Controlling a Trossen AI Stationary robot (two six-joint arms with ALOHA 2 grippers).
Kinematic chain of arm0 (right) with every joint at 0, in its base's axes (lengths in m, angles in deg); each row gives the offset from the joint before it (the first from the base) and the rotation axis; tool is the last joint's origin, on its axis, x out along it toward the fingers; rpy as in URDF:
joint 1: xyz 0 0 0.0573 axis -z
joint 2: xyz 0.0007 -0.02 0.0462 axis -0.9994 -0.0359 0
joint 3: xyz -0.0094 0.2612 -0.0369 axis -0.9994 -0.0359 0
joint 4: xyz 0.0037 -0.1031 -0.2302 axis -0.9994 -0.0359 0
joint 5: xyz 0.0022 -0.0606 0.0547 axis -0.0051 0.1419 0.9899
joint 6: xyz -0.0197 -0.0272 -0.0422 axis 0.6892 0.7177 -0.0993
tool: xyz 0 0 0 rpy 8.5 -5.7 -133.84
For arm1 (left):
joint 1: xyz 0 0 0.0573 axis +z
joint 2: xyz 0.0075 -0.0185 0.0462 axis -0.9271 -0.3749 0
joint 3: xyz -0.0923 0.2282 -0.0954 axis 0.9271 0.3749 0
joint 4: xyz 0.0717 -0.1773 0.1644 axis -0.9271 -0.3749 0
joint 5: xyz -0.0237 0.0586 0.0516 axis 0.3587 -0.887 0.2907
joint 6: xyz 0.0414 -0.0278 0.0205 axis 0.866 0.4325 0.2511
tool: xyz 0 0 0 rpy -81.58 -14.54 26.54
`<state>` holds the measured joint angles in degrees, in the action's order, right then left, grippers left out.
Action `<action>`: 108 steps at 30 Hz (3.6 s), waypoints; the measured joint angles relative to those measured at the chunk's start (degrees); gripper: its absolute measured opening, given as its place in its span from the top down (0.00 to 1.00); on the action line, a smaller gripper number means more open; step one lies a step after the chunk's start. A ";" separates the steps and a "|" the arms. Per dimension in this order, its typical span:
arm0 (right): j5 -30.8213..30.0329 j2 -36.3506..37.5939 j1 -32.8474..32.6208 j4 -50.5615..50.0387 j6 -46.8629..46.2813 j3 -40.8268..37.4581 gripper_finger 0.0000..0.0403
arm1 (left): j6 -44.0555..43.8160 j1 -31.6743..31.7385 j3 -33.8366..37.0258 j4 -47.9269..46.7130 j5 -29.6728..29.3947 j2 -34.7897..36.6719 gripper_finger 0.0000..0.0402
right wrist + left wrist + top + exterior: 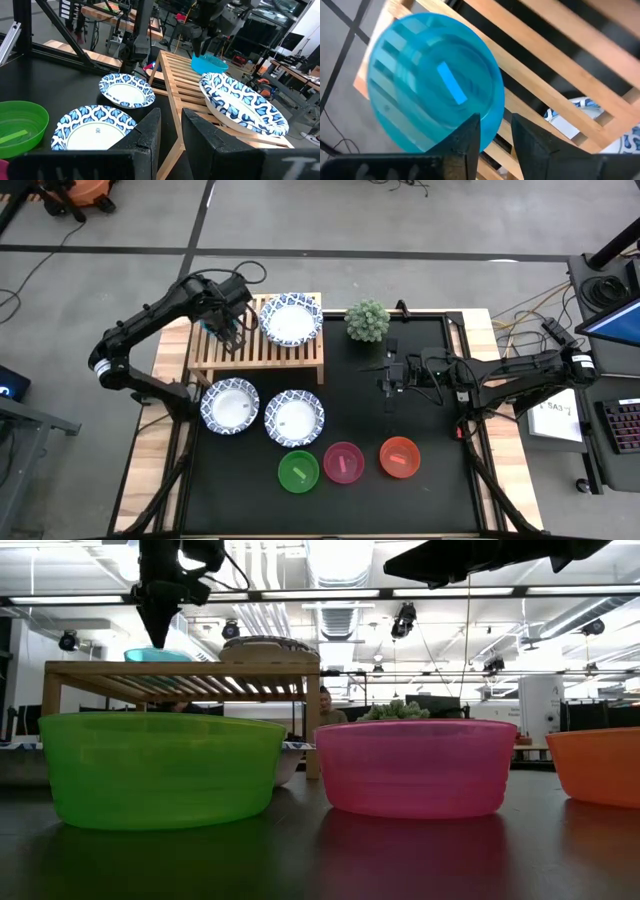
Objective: Place and stack bowls onto a shelf
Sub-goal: Stack the green bowl on top of the blue bowl on the shelf
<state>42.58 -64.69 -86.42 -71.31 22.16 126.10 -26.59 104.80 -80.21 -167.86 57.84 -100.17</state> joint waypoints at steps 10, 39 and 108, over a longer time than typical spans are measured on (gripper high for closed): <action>-0.02 0.00 0.00 -0.02 -0.02 0.02 0.83 | -10.72 -5.44 -1.22 2.71 5.08 6.00 0.79; -0.02 0.00 0.00 -0.02 -0.03 0.02 0.83 | -25.34 -57.75 -0.49 17.44 1.92 -8.08 0.80; 0.02 0.00 0.00 -1.28 0.89 0.31 0.83 | -79.86 -66.26 28.99 58.61 10.83 -10.04 1.00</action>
<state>42.60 -64.69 -86.42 -72.59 23.05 126.41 -106.46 38.54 -51.22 -109.25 68.67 -110.21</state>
